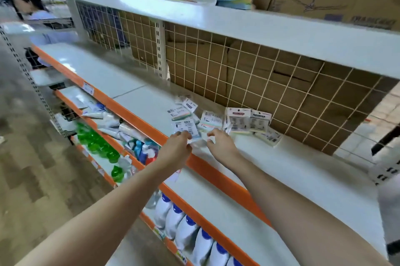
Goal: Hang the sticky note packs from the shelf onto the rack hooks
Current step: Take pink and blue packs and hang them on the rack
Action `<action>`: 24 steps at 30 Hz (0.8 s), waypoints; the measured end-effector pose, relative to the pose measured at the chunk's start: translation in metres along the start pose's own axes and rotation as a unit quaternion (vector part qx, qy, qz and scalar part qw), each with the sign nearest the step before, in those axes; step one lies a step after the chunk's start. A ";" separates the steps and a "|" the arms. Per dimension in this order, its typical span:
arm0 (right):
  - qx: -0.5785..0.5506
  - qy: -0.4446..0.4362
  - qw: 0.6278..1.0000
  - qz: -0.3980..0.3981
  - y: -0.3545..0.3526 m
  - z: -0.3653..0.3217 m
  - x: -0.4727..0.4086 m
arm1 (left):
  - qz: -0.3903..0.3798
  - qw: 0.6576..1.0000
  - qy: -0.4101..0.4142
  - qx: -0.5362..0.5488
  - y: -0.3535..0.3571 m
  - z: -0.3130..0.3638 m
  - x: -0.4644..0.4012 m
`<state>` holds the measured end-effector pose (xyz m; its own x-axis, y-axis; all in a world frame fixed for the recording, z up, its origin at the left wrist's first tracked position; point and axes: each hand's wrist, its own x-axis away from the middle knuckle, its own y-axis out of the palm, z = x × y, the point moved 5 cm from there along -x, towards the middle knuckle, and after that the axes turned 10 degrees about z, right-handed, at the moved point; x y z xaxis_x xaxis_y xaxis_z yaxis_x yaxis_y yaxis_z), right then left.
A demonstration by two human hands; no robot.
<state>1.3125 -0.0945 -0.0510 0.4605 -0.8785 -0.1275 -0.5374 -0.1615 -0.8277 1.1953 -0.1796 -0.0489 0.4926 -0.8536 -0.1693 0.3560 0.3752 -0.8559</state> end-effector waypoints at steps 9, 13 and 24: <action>0.074 0.065 0.994 0.050 0.040 -0.012 -0.079 | -0.080 0.990 0.106 -0.053 0.028 -0.022 -0.077; 0.104 0.098 0.989 0.046 0.054 -0.006 -0.096 | -0.097 0.977 0.154 -0.114 0.038 -0.037 -0.091; 0.260 0.120 0.952 0.112 0.066 -0.013 -0.094 | 0.024 0.973 0.188 -0.135 0.039 -0.048 -0.102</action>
<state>1.2249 -0.0284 -0.0862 0.1667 -0.9521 -0.2562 -0.1525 0.2318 -0.9607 1.1204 -0.0951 -0.0886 0.1599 -0.9286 -0.3349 0.0942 0.3521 -0.9312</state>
